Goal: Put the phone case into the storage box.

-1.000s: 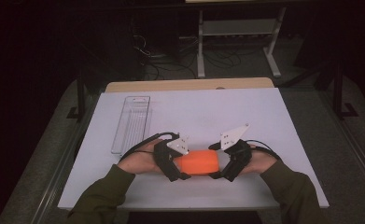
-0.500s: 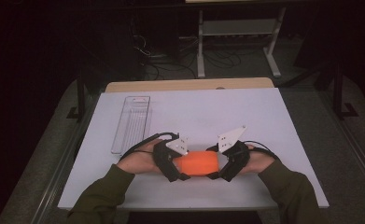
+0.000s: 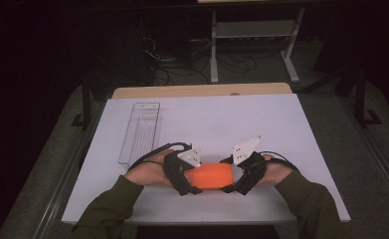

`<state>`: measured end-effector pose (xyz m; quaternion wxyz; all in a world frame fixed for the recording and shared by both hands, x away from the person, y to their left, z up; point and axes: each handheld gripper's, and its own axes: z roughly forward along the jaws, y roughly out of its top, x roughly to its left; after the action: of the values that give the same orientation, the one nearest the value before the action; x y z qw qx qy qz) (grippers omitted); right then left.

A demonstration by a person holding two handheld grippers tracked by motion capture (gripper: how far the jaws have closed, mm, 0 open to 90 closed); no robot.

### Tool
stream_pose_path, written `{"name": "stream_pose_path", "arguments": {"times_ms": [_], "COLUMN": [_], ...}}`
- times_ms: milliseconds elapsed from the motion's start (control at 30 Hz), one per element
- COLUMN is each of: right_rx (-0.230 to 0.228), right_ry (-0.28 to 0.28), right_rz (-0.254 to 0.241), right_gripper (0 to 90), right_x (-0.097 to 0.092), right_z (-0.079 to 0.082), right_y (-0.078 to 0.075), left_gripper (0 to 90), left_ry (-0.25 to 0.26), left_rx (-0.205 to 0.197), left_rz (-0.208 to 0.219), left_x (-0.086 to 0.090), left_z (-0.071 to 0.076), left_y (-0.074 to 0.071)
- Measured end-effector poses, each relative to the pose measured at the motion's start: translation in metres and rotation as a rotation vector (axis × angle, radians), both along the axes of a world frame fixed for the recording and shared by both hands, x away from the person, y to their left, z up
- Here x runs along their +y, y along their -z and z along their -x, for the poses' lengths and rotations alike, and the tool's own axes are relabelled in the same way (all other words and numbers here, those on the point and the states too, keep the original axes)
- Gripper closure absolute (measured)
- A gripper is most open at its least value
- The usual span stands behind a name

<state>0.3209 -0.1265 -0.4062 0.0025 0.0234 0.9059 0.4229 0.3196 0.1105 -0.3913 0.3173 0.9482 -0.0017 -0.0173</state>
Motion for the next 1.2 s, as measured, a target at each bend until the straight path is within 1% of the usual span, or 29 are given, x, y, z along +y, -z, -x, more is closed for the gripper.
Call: {"name": "stream_pose_path", "arguments": {"times_ms": [67,133,200,233,333,367,467,500,533,600,667,700,733,800,867,900,933,967,1000,1033,1133,1200], "right_rx": [0.007,-0.016,-0.024,-0.023,-0.020,-0.031,-0.030,-0.022,-0.026,-0.034,-0.033,-0.022,-0.025,-0.037,-0.034,-0.034,-0.023,-0.024,-0.025,-0.042,-0.033,-0.036], "right_ry": [0.002,0.003,0.004,0.005,0.007,0.004,0.008,0.015,0.015,0.010,0.011,0.014,0.012,0.006,0.006,0.007,0.017,0.014,0.011,0.002,0.003,0.002], "right_rz": [0.004,0.003,0.005,0.003,0.002,0.002,0.001,0.001,-0.002,-0.008,-0.002,0.002,0.005,0.006,0.002,0.006,0.020,0.020,0.021,0.022,0.031,0.026], "right_gripper": [15.6,15.7,15.8,15.8,15.9,16.0,16.0,16.0,16.0,16.0,16.0,16.0,15.9,15.9,15.9,15.8,15.8,15.8,15.8,15.8,15.7,15.7], "right_x": [0.000,0.000,0.000,0.000,-0.001,-0.001,-0.001,-0.001,-0.002,-0.002,-0.001,-0.001,-0.001,0.001,0.002,0.002,0.003,0.004,0.004,0.005,0.007,0.008], "right_z": [0.001,0.002,0.003,0.003,0.003,0.003,0.004,0.006,0.006,0.005,0.006,0.007,0.007,0.005,0.005,0.005,0.006,0.006,0.006,0.005,0.005,0.005], "right_y": [0.000,0.000,0.000,0.000,-0.001,-0.001,-0.002,-0.003,-0.004,-0.004,-0.005,-0.005,-0.004,-0.003,-0.003,-0.003,-0.003,-0.003,-0.002,-0.001,0.000,0.000], "left_gripper": [14.6,14.6,14.6,14.6,14.2,13.9,11.8,11.0,9.7,7.8,6.2,5.5,5.5,4.6,4.1,3.8,3.4,3.1,2.7,2.7,2.4,2.3], "left_ry": [0.002,0.006,0.007,0.005,0.002,0.002,0.002,0.005,0.001,-0.003,-0.005,-0.008,-0.010,-0.003,0.006,0.010,0.012,0.014,0.015,0.020,0.036,0.037], "left_rx": [-0.001,-0.010,-0.015,-0.009,-0.013,-0.009,-0.007,-0.013,-0.018,-0.013,-0.020,-0.018,-0.020,-0.028,-0.035,-0.034,-0.036,-0.037,-0.037,-0.036,-0.046,-0.045], "left_rz": [0.002,-0.009,-0.015,-0.008,-0.003,-0.005,-0.001,0.003,0.004,0.019,0.025,0.027,0.030,0.034,0.032,0.037,0.036,0.031,0.037,0.033,0.031,0.026], "left_x": [0.000,-0.001,-0.001,-0.001,-0.001,-0.001,-0.003,-0.003,-0.004,-0.004,-0.005,-0.005,-0.005,-0.006,-0.007,-0.008,-0.010,-0.011,-0.012,-0.014,-0.018,-0.021], "left_z": [0.000,0.001,0.001,0.001,0.001,0.001,0.001,0.001,0.001,0.002,0.001,0.000,0.000,-0.001,-0.001,-0.001,-0.001,-0.001,-0.001,-0.001,0.000,0.001], "left_y": [0.001,0.001,0.001,0.001,0.001,0.001,0.002,0.003,0.003,0.002,0.001,0.000,-0.001,-0.004,-0.006,-0.007,-0.008,-0.008,-0.009,-0.010,-0.011,-0.010]}}
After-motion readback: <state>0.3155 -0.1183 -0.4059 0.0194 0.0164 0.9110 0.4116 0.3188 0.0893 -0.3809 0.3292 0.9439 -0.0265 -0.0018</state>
